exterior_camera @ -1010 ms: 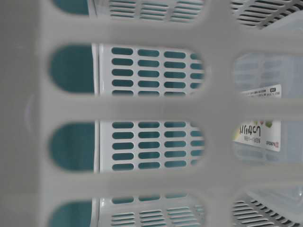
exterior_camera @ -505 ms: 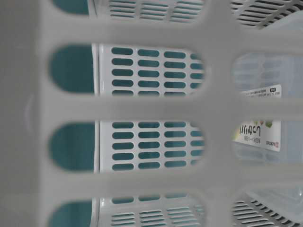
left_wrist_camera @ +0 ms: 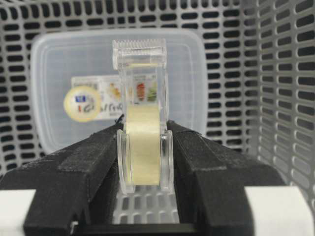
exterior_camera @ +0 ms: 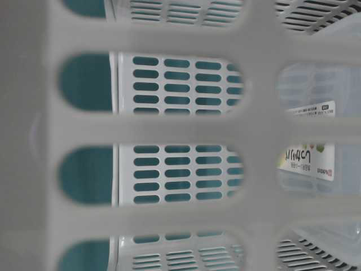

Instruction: Pick up the tape dispenser from the shopping basket with the left arm.

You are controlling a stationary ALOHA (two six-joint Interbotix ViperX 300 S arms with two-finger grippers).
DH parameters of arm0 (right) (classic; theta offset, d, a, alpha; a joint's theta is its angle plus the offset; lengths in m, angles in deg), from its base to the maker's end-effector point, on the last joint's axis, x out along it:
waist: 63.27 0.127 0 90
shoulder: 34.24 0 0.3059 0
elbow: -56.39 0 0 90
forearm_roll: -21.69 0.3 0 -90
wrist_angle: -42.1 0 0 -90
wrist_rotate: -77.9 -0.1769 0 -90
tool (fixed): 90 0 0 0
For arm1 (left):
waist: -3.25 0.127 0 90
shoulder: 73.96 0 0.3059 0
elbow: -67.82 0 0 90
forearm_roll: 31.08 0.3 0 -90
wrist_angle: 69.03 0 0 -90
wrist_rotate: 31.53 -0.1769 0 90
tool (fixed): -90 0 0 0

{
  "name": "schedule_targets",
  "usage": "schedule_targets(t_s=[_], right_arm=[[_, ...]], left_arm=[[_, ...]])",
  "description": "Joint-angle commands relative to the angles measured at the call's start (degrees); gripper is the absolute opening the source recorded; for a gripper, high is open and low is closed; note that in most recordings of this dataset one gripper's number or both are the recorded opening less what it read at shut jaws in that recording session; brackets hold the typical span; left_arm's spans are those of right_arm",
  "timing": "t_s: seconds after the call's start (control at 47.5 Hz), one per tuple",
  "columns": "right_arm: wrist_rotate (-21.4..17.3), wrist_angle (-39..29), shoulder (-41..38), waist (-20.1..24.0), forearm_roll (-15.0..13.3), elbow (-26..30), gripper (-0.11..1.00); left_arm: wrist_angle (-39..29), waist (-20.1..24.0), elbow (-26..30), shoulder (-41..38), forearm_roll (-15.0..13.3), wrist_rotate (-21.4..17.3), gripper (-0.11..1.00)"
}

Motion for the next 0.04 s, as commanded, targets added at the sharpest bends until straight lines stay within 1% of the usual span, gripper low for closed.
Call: schedule_targets(t_s=[0.0,0.021], right_arm=[[0.00,0.35,-0.26,0.00,0.18,0.44,0.70],[0.00,0.35,-0.26,0.00,0.18,0.44,0.70]], left_arm=[[0.18,-0.09,0.44,0.70,0.18,-0.09,0.28],[0.18,-0.09,0.44,0.70,0.26,-0.09,0.28]])
